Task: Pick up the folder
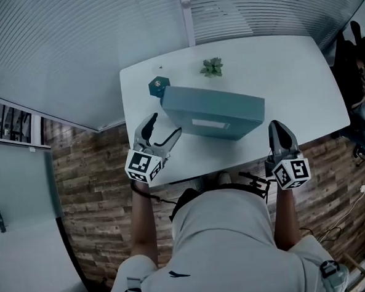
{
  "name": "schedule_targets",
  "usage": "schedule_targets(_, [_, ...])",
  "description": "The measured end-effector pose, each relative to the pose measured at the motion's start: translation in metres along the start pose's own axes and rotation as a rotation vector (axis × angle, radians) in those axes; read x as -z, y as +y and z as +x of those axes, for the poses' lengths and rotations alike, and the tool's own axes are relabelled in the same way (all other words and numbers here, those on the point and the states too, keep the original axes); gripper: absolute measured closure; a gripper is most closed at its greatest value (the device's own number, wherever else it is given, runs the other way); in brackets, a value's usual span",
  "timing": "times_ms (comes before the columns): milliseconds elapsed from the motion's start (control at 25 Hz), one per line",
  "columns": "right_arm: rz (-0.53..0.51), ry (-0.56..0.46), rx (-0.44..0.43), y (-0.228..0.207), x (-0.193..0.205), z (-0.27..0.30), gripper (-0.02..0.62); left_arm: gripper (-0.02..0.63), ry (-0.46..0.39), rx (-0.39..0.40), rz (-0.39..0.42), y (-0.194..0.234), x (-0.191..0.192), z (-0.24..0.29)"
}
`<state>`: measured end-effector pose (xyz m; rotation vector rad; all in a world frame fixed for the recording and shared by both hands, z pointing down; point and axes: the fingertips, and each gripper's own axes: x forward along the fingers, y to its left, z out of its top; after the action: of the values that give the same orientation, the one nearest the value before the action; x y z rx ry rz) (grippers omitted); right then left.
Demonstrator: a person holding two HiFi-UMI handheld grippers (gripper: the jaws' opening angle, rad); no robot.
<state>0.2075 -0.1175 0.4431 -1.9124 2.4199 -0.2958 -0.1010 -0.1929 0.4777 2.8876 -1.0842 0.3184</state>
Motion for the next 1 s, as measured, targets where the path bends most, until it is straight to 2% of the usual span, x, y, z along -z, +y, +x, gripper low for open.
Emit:
schedule_targets(160, [0.02,-0.001,0.021,-0.004,0.0,-0.003,0.595,0.185,-0.031,0.083,-0.003,-0.006,-0.011,0.02])
schedule_targets(360, [0.03,0.014,0.023,-0.005,0.003,-0.002,0.595,0.163,-0.018,0.247,-0.012,-0.022,-0.015,0.039])
schedule_targets(440, [0.032,0.025,0.018,-0.004,0.006,0.0,0.595,0.152,-0.018,0.282,-0.023,-0.024,-0.017,0.044])
schedule_targets(560, [0.016,0.04,0.018,-0.002,0.008,0.002,0.595,0.153,-0.024,0.302,-0.019,-0.026,-0.018,0.048])
schedule_targets(640, [0.002,0.05,0.017,-0.001,0.009,0.004,0.595,0.206,-0.034,0.318,-0.018,-0.029,-0.018,0.049])
schedule_targets(1000, [-0.006,0.064,0.004,0.002,0.013,0.013,0.595,0.215,-0.056,0.321,-0.011,-0.031,-0.017,0.05])
